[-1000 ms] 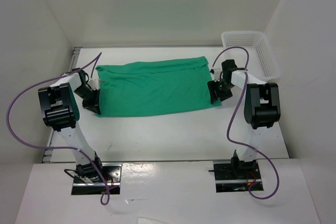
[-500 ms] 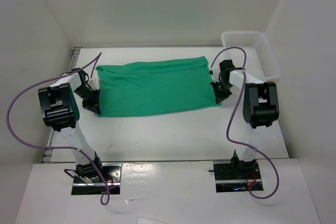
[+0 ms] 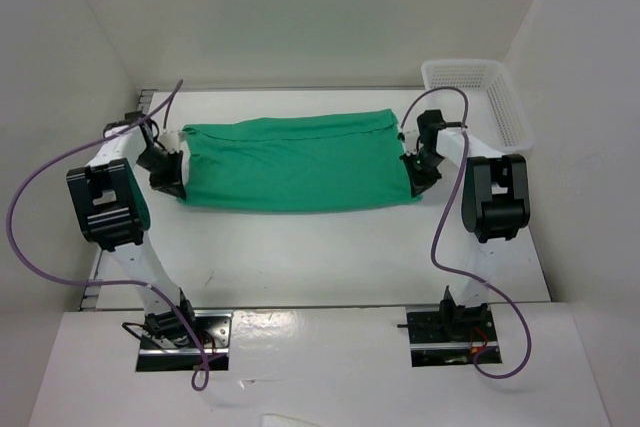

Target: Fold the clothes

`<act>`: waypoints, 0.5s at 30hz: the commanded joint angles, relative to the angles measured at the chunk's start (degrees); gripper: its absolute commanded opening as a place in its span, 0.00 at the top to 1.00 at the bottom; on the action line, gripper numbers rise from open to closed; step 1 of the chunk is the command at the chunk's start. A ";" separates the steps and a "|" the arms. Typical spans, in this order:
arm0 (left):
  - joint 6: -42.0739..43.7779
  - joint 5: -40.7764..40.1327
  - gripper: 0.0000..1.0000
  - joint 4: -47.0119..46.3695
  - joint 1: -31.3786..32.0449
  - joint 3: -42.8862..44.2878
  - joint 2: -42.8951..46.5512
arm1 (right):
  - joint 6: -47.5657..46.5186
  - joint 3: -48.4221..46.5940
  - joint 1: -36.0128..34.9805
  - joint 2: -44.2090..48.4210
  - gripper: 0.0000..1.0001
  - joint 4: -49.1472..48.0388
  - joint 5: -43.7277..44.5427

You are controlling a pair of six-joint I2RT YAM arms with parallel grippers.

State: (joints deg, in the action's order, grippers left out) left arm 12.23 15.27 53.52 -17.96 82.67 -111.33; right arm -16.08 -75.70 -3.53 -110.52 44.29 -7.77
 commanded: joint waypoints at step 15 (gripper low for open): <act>4.64 4.24 1.00 9.41 -4.28 16.37 5.16 | -1.77 -13.16 0.63 5.58 1.00 6.33 3.38</act>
State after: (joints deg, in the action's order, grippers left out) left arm 14.02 19.59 60.20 -20.91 96.38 -107.48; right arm -16.62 -86.70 -3.38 -107.72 48.58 -6.85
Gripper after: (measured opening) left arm 0.009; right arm 0.033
